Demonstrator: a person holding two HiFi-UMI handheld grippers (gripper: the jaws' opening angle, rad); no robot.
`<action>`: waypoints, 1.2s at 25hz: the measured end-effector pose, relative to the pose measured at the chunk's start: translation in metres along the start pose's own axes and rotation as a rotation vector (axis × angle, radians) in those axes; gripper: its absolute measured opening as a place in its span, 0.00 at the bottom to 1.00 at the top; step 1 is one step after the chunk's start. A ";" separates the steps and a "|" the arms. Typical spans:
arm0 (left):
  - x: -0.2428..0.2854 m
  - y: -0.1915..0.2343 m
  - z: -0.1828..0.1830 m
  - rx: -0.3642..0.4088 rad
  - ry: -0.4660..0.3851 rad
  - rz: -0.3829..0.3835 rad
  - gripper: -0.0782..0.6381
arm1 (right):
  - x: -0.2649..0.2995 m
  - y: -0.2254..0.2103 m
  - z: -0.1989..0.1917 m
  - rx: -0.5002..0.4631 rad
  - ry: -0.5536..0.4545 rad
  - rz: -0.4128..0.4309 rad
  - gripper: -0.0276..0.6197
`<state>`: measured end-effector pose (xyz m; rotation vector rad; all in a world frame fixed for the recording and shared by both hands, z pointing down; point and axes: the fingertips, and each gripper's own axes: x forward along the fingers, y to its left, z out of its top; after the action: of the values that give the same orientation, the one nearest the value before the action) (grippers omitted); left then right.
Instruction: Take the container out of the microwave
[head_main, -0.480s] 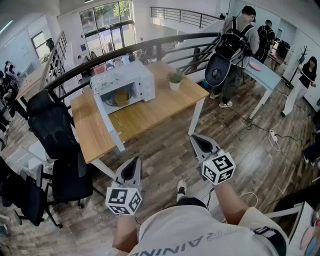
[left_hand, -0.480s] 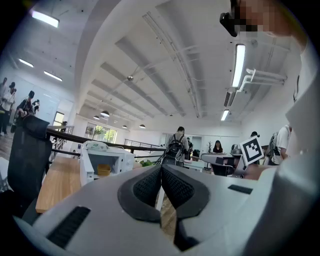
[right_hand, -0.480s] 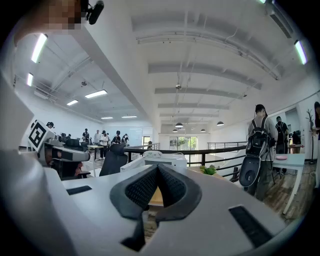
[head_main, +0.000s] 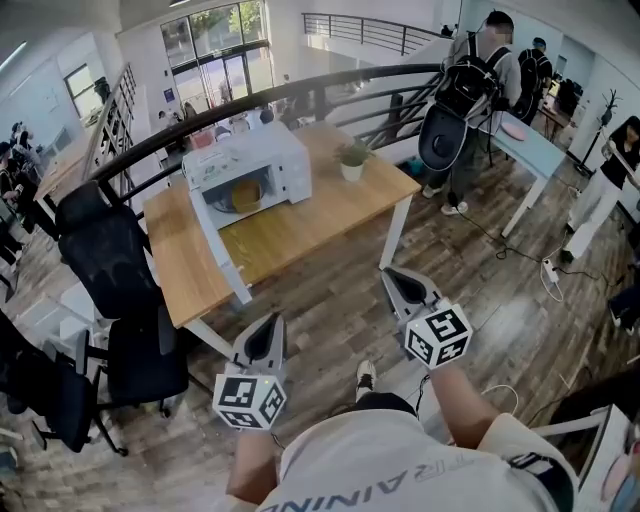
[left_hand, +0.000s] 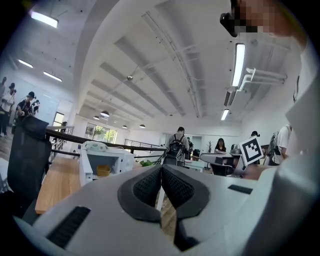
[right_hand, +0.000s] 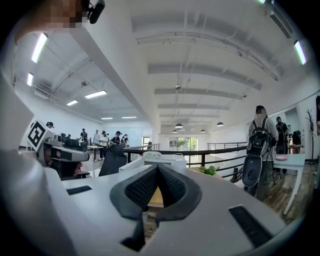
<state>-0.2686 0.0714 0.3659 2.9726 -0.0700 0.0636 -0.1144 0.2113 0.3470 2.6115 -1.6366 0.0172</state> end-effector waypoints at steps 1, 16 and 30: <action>0.001 0.000 0.000 -0.001 0.001 0.002 0.15 | 0.001 -0.001 0.000 0.005 -0.002 -0.002 0.08; 0.061 0.032 -0.009 -0.032 0.040 0.054 0.15 | 0.060 -0.052 -0.019 0.088 0.002 0.001 0.08; 0.220 0.077 -0.005 -0.014 0.080 0.196 0.15 | 0.201 -0.173 -0.043 0.143 0.031 0.148 0.08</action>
<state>-0.0528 -0.0137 0.3935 2.9354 -0.3503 0.2048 0.1296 0.1079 0.3901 2.5670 -1.8806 0.1868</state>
